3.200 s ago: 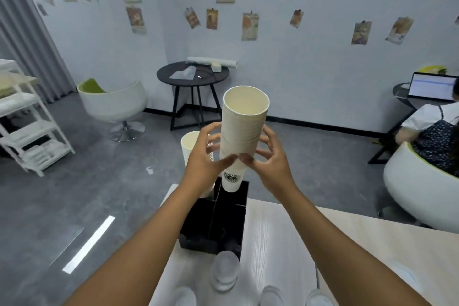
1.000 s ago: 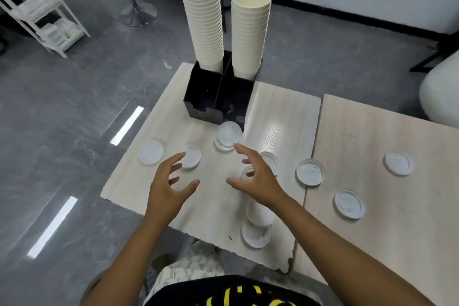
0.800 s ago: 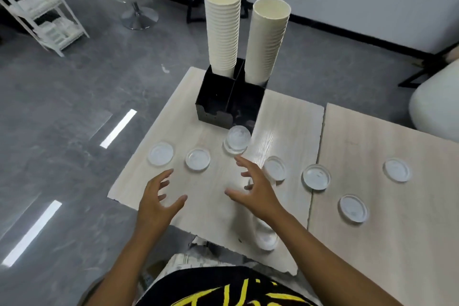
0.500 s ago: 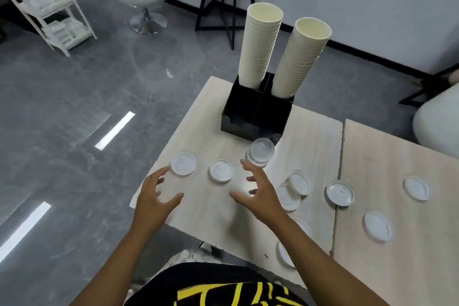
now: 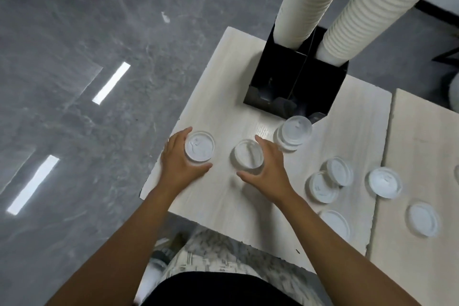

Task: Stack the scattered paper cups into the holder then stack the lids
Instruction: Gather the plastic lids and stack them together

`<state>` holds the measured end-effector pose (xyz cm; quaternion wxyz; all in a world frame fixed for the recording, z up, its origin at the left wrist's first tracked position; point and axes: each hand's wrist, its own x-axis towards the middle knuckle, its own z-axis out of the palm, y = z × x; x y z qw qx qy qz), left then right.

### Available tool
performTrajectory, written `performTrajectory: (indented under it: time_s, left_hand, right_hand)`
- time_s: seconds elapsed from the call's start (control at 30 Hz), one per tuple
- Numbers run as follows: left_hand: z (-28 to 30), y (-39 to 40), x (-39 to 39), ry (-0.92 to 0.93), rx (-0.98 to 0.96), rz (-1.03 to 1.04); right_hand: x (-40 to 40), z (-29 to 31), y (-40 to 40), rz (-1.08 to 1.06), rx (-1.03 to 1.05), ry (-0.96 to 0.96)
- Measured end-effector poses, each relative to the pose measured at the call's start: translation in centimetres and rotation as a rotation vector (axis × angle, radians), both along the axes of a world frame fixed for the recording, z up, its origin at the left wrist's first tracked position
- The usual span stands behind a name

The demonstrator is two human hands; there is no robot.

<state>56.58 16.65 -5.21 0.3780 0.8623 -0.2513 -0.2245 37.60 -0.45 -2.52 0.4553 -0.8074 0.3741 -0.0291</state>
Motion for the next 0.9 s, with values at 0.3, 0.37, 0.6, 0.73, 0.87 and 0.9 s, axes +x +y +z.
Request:
performTrajectory:
  time_s: [0.3, 0.37, 0.6, 0.73, 0.87, 0.9]
  left_hand:
    - [-2.0, 0.1, 1.1, -0.038, -0.014, -0.053]
    - [-2.0, 0.2, 1.0, -0.039, -0.01, -0.056]
    - [-1.8, 0.5, 0.4, -0.056, 0.019, -0.109]
    - [-1.7, 0.7, 0.1, -0.06, 0.036, -0.139]
    - [-1.5, 0.8, -0.6, -0.058, 0.049, -0.175]
    - [-1.5, 0.7, -1.0, -0.058, 0.047, -0.191]
  right_hand:
    - [0.8, -1.5, -0.4, -0.009, -0.036, 0.03]
    - [0.6, -1.6, -0.5, -0.016, -0.023, 0.024]
    - [0.7, -1.8, 0.3, 0.007, -0.051, 0.046]
    - [0.8, -1.9, 1.2, 0.041, -0.064, 0.023]
    - [0.4, -2.1, 2.0, 0.099, -0.158, 0.064]
    - [0.2, -2.1, 2.0, 0.08, -0.146, 0.055]
